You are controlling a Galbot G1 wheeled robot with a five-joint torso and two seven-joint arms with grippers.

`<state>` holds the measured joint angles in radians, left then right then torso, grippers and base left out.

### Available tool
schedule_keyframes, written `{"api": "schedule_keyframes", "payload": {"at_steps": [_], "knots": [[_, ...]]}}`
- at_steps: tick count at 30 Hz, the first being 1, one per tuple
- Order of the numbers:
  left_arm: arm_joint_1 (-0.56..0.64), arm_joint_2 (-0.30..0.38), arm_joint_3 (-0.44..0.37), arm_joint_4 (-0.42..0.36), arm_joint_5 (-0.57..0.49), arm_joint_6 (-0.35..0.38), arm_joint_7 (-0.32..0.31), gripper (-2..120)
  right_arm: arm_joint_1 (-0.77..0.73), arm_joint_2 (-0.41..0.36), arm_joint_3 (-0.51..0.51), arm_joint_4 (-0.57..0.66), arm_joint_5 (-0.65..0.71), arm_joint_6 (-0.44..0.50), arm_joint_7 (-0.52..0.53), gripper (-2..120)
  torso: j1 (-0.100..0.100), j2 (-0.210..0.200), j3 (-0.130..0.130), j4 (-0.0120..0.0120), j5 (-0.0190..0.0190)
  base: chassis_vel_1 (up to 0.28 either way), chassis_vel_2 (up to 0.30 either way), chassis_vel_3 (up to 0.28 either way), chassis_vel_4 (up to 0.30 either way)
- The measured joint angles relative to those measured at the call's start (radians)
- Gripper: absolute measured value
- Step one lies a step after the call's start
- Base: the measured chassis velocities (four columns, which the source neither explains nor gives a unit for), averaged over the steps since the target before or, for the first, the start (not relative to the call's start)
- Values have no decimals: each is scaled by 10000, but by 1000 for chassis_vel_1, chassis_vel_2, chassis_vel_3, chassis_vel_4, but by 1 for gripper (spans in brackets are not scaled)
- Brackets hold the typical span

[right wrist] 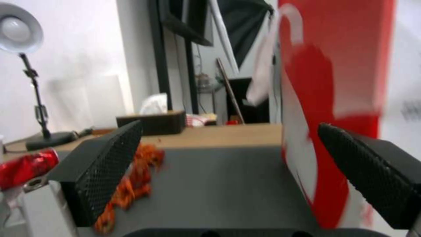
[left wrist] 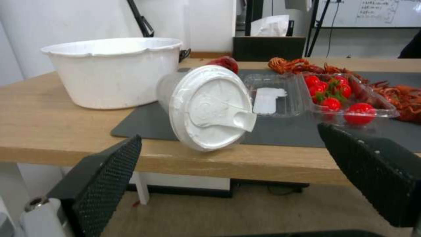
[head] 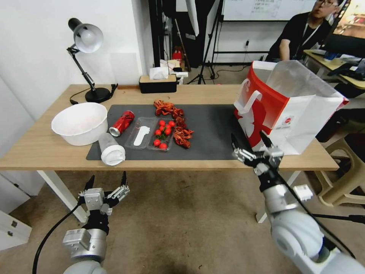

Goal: Pick up the trash from the table and place it into the takeout bag.

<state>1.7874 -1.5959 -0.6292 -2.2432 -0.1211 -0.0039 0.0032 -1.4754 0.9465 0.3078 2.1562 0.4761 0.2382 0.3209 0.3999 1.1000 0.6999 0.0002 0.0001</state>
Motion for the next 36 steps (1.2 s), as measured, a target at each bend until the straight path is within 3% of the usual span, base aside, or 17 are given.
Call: {"api": "schedule_keyframes", "payload": {"at_steps": [11, 14, 18, 21, 22, 26, 36], "knots": [[-143, 32, -17, 35, -175, 82, -67, 100, -1158, 358, -145, -569, -770, 641, 87, 100, -1, 0, 0, 0, -1, 0, 0, 0, 0], [-292, 119, -44, 35, -334, 150, -207, 100, -1150, 346, -188, -636, -749, 642, 68, 100, -1, 0, 0, -1, -1, 0, 0, 0, 0], [-600, 396, 49, -6, -1148, 249, -836, 100, -1105, 354, -337, -692, -792, 638, 23, 100, 1, -1, 2, 0, -3, 0, 0, 0, 0], [-1190, 1106, 51, 73, -2103, 803, -1684, 100, -1009, 373, -472, -698, -889, 580, 12, 100, 1, -2, 2, -3, -3, 0, 0, 0, 0], [-1190, 1106, 51, 73, -2103, 803, -1684, 100, -1009, 373, -472, -698, -889, 580, 12, 100, 1, -2, 2, -3, -3, 0, 0, 0, 0], [-1952, 2469, 154, 459, -4186, 1215, -2932, 100, -858, 356, -597, -671, -1006, 439, 12, 100, 1, -2, 1, -3, -5, 0, 0, 0, 0], [-3153, 3757, 208, 1016, -5934, 1158, -3231, 100, -735, 479, -726, -663, -1380, 304, 44, 100, 1, -1, 2, -3, -3, 0, 0, 0, 0]]}}
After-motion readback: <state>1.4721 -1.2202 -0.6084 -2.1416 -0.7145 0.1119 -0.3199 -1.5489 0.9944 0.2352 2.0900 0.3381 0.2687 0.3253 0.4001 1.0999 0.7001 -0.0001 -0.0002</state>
